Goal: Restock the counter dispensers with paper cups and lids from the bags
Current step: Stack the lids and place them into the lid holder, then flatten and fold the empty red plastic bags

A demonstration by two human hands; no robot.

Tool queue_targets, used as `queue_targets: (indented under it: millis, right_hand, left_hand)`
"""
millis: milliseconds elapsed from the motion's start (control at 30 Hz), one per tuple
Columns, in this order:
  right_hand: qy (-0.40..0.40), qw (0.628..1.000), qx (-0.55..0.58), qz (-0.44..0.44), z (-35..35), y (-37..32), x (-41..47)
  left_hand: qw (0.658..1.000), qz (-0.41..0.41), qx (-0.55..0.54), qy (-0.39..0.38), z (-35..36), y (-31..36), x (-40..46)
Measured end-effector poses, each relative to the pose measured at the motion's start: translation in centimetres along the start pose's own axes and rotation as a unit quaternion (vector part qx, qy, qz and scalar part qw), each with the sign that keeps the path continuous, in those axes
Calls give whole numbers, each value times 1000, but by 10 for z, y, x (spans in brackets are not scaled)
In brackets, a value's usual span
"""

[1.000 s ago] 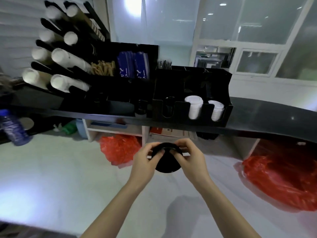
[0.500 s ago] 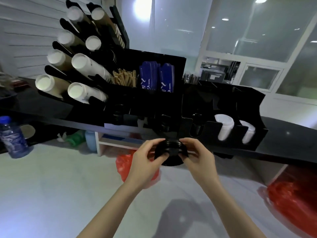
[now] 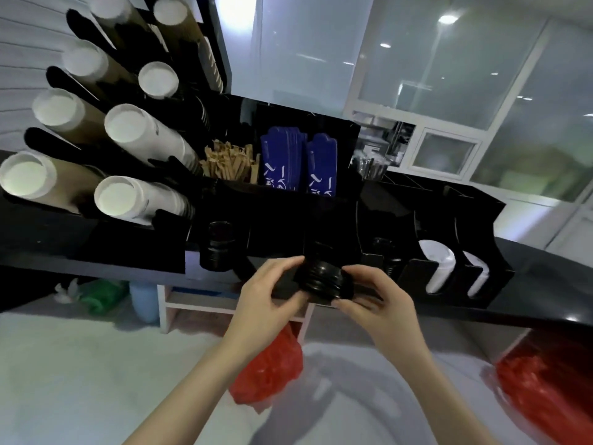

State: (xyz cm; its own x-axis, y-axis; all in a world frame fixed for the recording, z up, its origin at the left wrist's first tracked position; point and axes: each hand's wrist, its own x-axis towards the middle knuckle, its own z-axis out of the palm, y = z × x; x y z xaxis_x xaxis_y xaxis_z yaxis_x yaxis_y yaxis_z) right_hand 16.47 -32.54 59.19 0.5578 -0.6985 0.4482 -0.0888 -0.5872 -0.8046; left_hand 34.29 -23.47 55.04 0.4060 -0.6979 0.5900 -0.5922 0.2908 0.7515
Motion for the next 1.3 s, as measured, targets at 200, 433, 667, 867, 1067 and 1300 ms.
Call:
queue_targets:
  millis: [200, 433, 667, 867, 1067, 1300]
  right_hand:
    - [86, 969, -216, -82, -2, 1, 55]
    - [-4, 901, -418, -115, 25, 35, 100]
    - [-80, 855, -496, -127, 33, 48, 104]
    - [-42, 847, -513, -131, 39, 60, 90]
    - [34, 899, -406, -162, 36, 49, 63]
    - [-138, 940, -311, 7, 101, 101, -17]
  left_hand:
    - [948, 85, 305, -21, 5, -36, 21]
    - [914, 96, 390, -50, 14, -60, 23]
    - [923, 103, 368, -53, 13, -68, 23]
    - [929, 100, 353, -41, 16, -67, 21]
    - [971, 105, 214, 11, 1, -74, -6]
    - [959, -262, 108, 24, -4, -141, -86]
